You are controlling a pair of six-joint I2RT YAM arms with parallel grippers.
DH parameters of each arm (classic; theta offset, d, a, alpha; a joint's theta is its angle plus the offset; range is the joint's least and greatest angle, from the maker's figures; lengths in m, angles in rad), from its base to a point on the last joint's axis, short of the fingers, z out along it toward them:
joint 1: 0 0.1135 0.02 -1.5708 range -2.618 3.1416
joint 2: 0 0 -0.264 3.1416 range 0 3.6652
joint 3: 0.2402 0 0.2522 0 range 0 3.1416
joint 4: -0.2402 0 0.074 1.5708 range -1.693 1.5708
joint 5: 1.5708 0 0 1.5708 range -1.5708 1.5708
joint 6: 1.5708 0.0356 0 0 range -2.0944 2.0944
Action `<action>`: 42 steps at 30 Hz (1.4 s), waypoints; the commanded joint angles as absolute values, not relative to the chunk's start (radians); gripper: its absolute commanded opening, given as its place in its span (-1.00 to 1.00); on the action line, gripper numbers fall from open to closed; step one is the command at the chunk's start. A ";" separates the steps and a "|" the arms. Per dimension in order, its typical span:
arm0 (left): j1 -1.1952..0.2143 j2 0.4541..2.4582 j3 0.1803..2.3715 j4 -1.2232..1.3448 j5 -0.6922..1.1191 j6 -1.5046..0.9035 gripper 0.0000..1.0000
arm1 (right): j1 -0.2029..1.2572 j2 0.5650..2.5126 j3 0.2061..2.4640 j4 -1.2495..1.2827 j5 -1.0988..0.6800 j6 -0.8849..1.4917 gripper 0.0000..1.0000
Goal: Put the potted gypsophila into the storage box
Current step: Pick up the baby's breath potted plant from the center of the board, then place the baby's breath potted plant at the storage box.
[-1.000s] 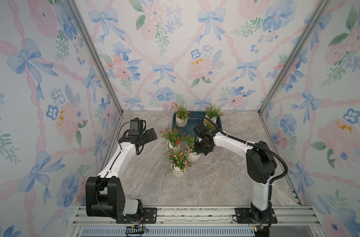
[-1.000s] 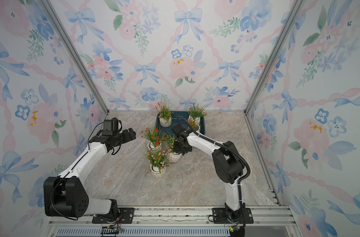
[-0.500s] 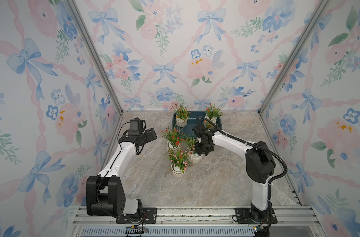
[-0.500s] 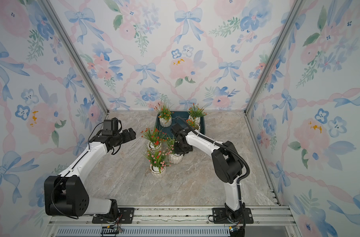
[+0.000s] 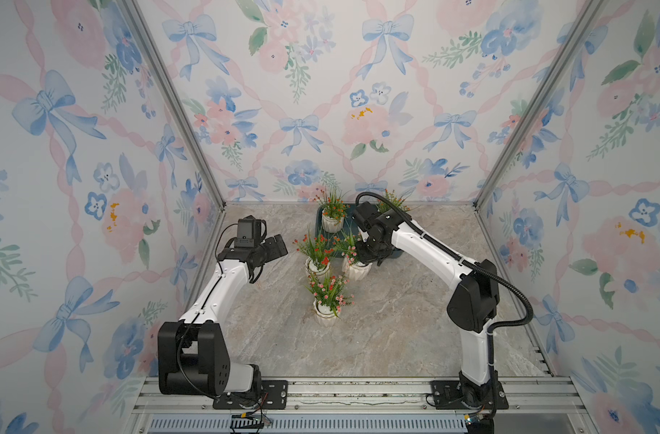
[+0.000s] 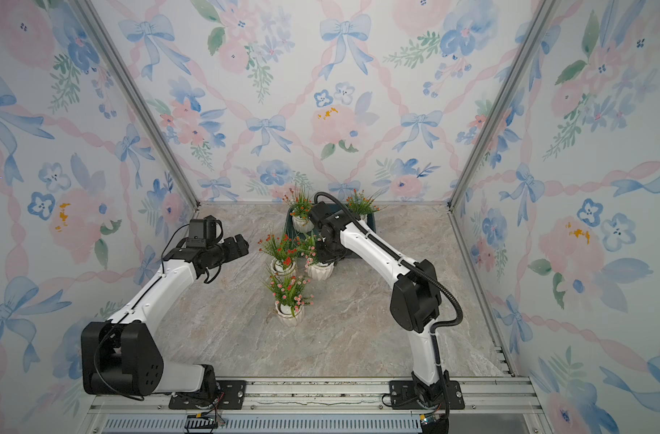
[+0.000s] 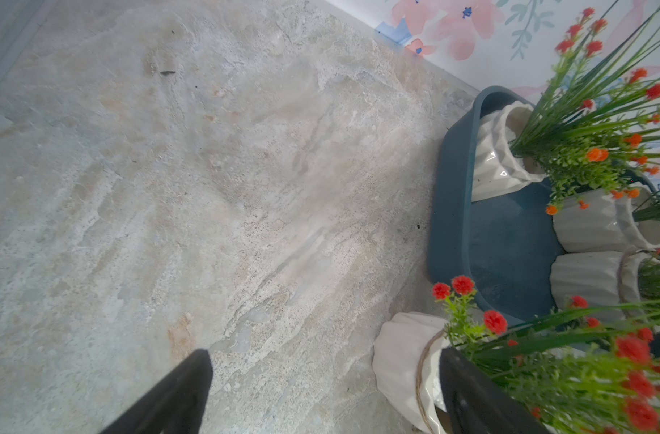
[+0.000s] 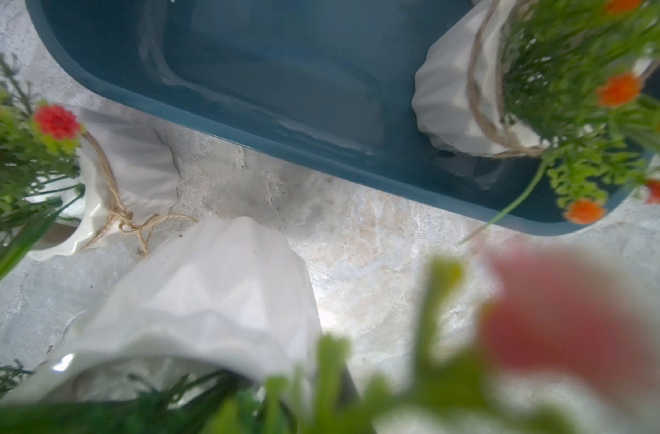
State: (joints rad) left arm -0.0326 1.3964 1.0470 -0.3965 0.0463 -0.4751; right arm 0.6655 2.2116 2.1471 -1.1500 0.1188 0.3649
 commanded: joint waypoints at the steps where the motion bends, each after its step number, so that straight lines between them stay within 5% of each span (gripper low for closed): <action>1: -0.026 1.407 1.033 -0.391 0.061 -0.485 0.90 | 0.631 2.252 2.235 -1.203 0.141 0.348 -0.73; 12: -0.025 1.414 1.031 -0.391 0.057 -0.485 0.90 | 0.544 2.429 2.569 -1.266 0.142 0.382 -0.70; 42: -0.025 1.450 1.033 -0.390 0.064 -0.485 0.89 | 0.449 2.544 2.472 -0.763 0.131 1.038 -0.66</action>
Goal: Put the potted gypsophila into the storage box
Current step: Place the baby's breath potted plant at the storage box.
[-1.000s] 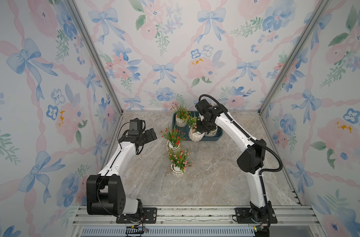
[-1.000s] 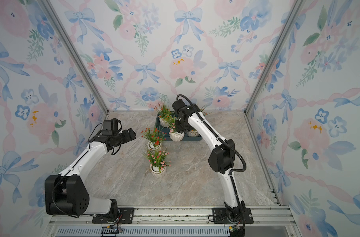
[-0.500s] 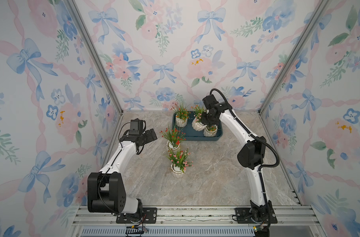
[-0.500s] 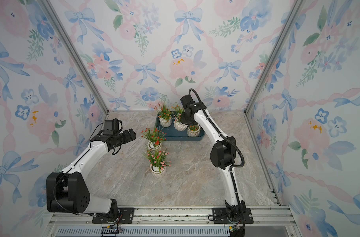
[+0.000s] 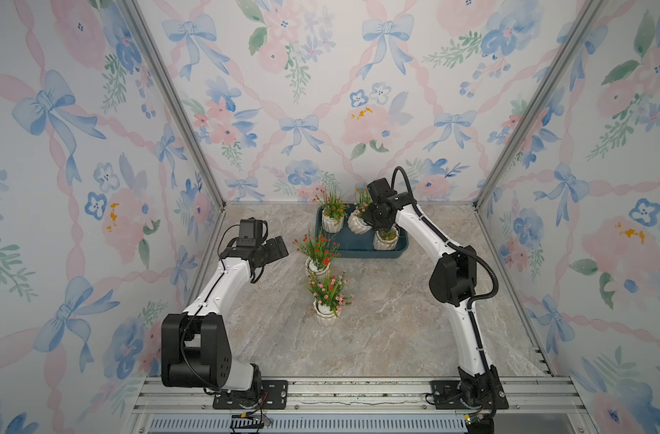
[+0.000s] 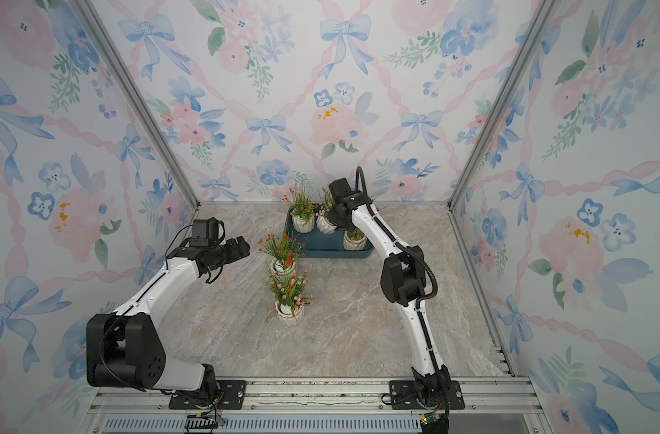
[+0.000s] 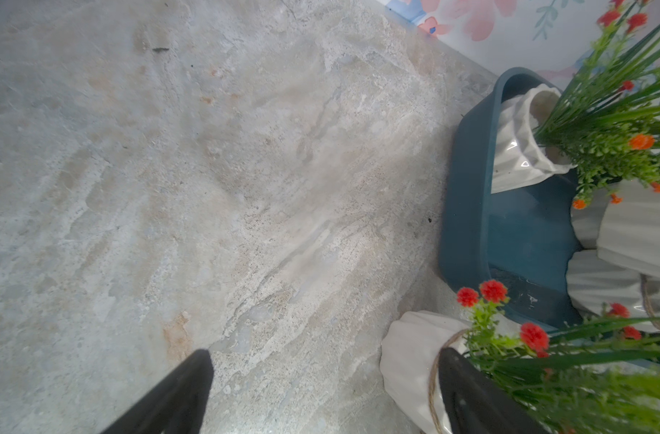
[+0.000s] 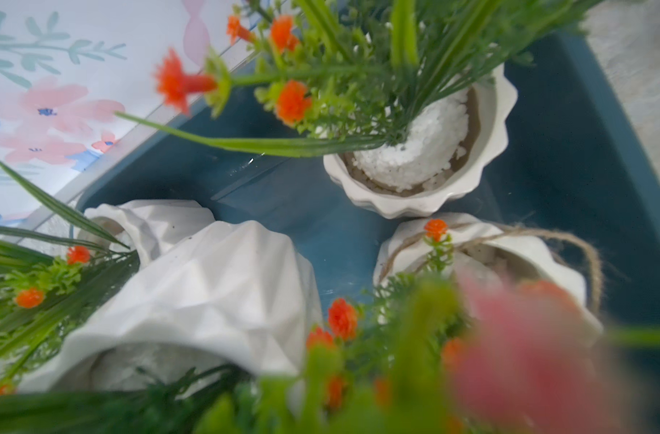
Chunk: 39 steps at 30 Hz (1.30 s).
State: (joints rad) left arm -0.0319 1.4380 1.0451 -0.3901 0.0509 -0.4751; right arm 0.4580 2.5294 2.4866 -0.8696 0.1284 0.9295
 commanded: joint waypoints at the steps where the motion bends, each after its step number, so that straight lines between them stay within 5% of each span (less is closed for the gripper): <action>1: -0.025 1.451 1.032 -0.391 0.064 -0.484 0.89 | 0.449 2.548 2.470 -0.755 0.140 1.059 -0.66; 39: 0.010 1.481 1.036 -0.390 0.118 -0.489 0.90 | 0.445 2.702 2.543 -0.624 0.206 1.268 -0.53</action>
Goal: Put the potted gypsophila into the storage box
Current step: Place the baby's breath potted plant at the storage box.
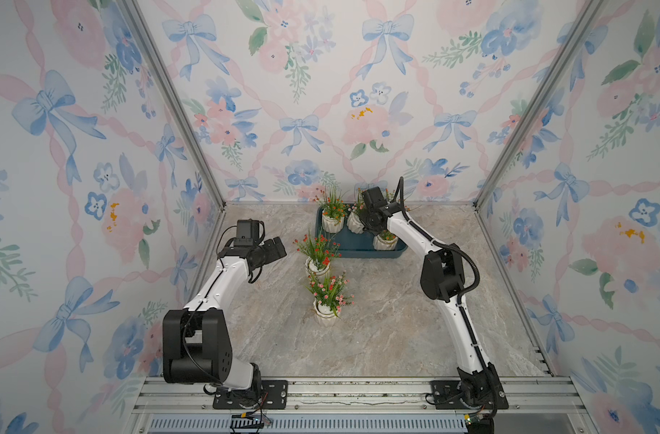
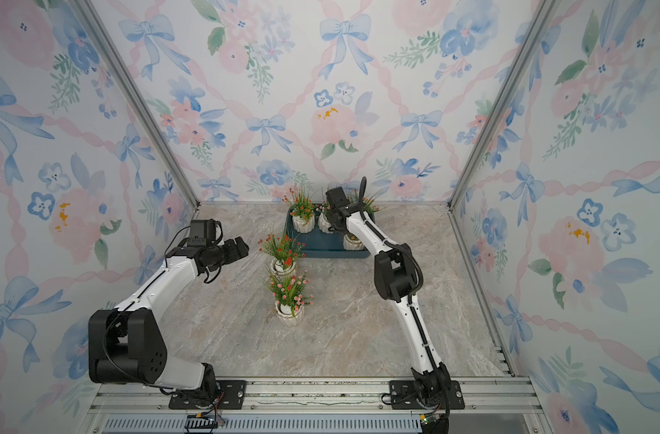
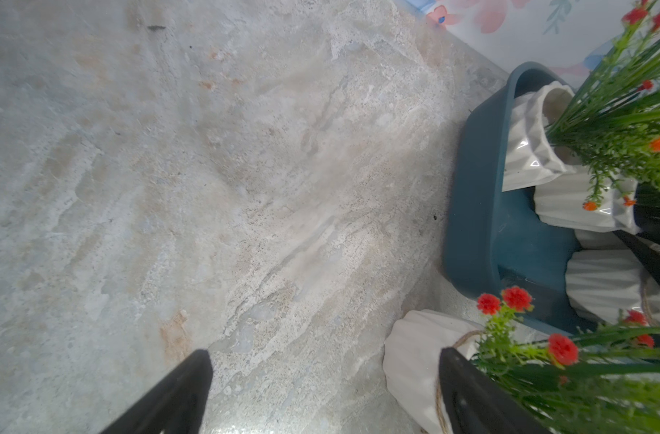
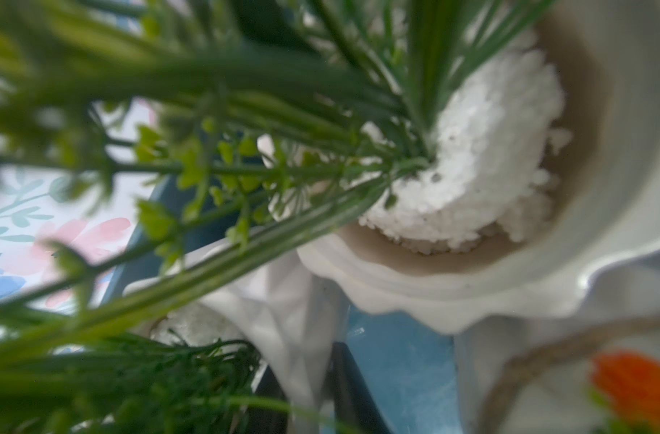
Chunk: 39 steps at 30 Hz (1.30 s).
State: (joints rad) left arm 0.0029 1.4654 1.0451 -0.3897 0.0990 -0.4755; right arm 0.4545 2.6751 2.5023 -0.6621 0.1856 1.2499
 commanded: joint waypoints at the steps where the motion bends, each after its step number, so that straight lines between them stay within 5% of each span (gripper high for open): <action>1: 0.012 1.482 1.037 -0.390 0.119 -0.489 0.90 | 0.445 2.704 2.543 -0.618 0.205 1.271 -0.53; 20: 0.021 1.482 1.035 -0.390 0.118 -0.490 0.90 | 0.448 2.696 2.539 -0.566 0.189 1.249 -0.33; 39: 0.023 1.462 1.028 -0.391 0.100 -0.489 0.89 | 0.498 2.486 2.396 -0.530 0.268 1.084 -0.12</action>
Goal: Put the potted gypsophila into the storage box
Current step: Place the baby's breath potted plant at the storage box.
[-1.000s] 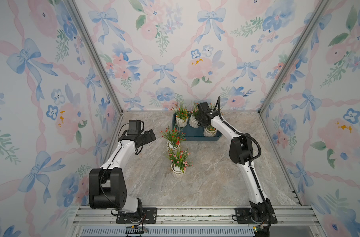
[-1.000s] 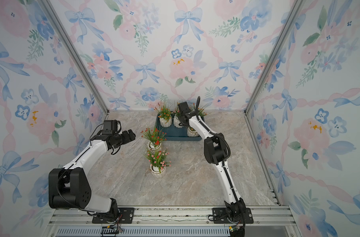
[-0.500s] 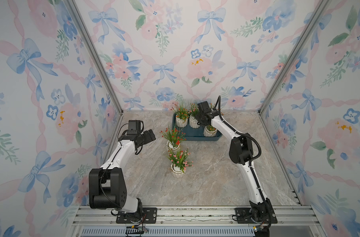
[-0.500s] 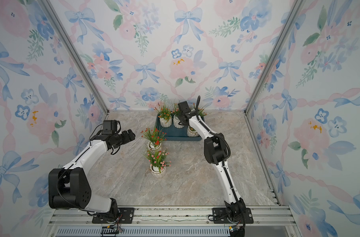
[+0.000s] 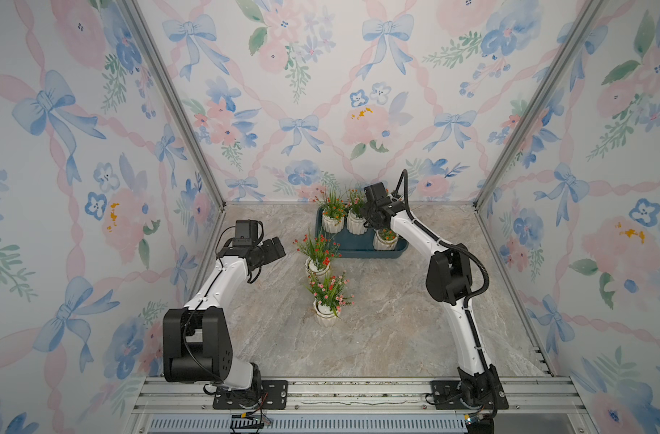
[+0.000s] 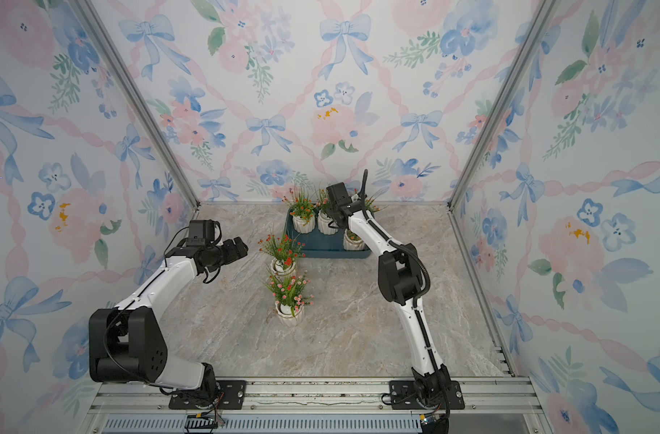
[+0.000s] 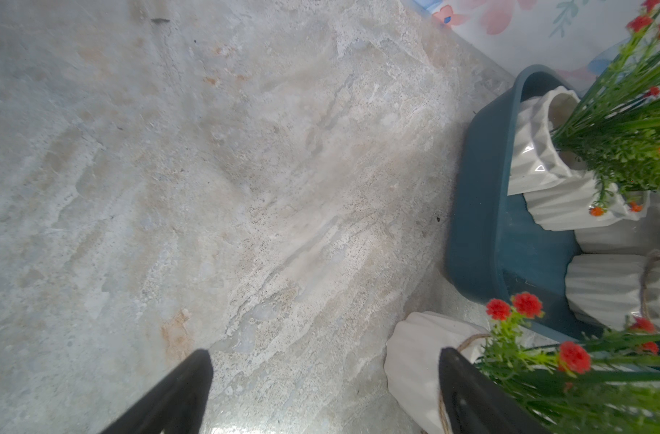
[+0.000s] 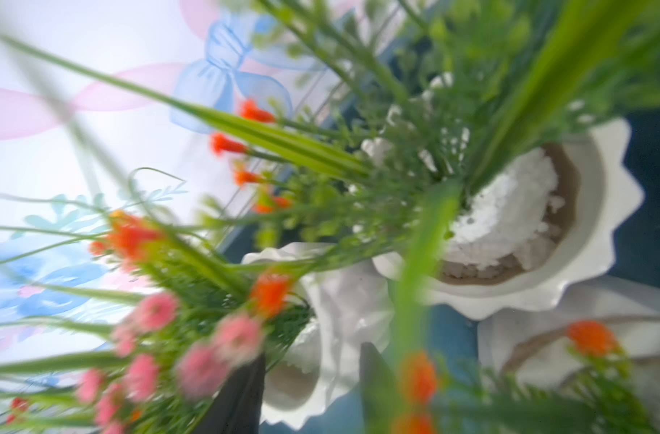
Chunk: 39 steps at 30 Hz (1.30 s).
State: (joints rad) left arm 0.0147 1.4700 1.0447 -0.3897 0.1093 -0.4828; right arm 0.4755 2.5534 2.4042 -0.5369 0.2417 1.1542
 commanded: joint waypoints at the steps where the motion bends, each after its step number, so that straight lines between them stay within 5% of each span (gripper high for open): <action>1: 0.023 1.462 1.028 -0.390 0.100 -0.488 0.89 | 0.504 2.470 2.386 -0.528 0.265 1.067 -0.10; 20: -0.045 1.290 0.941 -0.393 0.027 -0.542 0.90 | 0.592 2.097 2.071 -0.716 0.245 0.529 0.57; 24: -0.086 1.258 0.922 -0.399 0.047 -0.558 0.90 | 0.607 2.021 1.958 -0.726 0.256 0.433 0.94; 39: -0.237 1.350 0.947 -0.438 -0.007 -0.643 0.77 | 0.499 1.790 1.501 -0.667 0.215 0.368 0.94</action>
